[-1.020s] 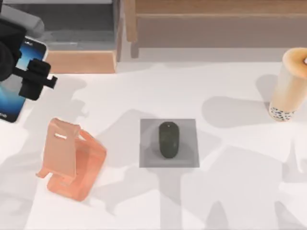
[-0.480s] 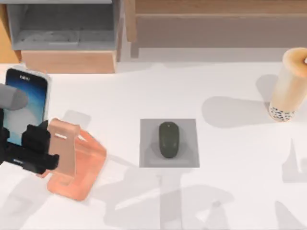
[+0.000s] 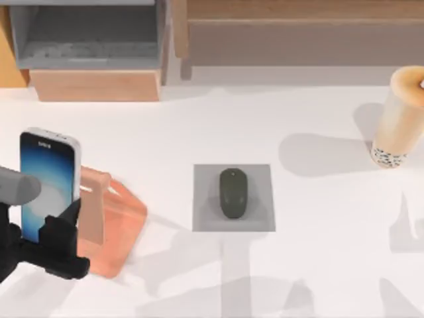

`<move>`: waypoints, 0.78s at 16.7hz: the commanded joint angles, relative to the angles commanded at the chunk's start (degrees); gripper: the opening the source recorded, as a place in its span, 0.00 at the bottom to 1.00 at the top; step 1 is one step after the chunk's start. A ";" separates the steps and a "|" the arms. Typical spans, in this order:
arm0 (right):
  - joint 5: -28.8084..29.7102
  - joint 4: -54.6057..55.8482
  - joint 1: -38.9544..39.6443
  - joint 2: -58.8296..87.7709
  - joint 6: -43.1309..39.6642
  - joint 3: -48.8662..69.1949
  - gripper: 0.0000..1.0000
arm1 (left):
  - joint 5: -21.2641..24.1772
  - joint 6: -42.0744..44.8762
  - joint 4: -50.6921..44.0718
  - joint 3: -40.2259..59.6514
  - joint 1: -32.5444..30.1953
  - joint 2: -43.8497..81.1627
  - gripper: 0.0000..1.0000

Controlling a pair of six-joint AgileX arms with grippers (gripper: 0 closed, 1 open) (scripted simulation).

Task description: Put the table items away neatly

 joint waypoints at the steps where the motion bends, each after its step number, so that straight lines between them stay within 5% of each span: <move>1: 0.00 0.00 0.00 0.00 0.00 0.00 1.00 | 0.00 0.00 0.00 0.00 0.00 0.00 0.00; 13: 0.00 0.00 0.00 0.00 0.00 0.00 1.00 | 3.86 8.96 6.88 3.22 0.35 -5.27 0.00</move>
